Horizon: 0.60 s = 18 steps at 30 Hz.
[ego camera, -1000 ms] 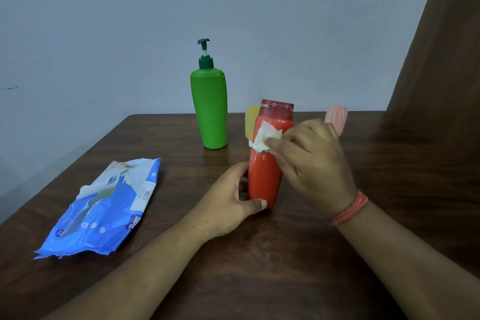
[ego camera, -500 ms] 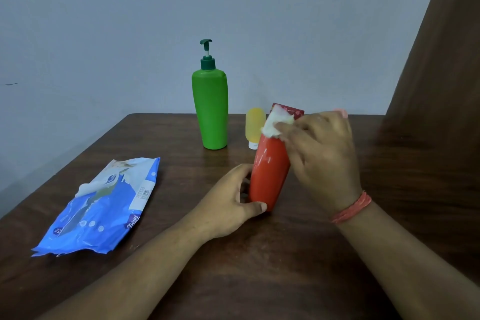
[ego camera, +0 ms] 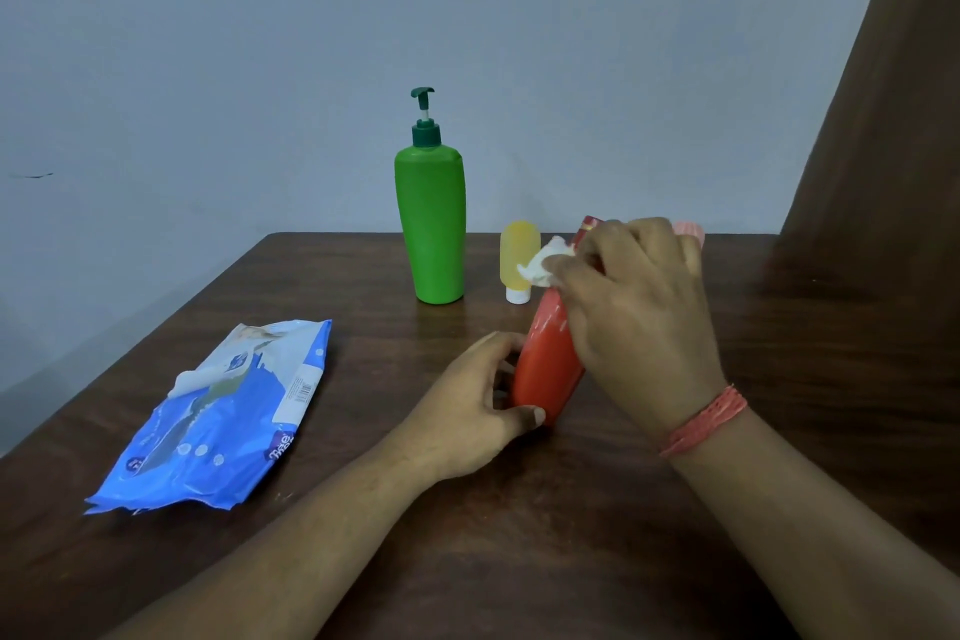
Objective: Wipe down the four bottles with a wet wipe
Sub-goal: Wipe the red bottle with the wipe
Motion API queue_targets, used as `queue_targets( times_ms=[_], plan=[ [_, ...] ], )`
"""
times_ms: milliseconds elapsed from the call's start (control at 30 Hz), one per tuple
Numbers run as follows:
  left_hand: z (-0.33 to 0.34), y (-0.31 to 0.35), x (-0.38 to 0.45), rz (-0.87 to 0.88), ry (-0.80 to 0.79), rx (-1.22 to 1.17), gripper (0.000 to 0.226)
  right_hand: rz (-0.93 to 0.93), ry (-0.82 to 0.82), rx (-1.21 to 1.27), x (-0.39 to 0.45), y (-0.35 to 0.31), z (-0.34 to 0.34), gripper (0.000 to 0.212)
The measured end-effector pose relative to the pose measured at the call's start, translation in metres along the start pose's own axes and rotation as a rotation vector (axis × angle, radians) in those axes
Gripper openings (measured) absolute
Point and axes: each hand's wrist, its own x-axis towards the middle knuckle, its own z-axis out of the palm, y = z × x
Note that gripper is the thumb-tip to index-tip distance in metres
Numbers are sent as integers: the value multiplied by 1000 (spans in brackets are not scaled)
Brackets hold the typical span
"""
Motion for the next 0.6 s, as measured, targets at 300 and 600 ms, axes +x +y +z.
queue_targets(
  times_ms=[300,600],
  plan=[
    [3,-2,2,-26,38,-126,49,-51,-128,9,-4,-6,-1,15],
    [5,-4,6,-65,59,-192,49,14,-104,25,-3,-9,-1,8]
  ],
)
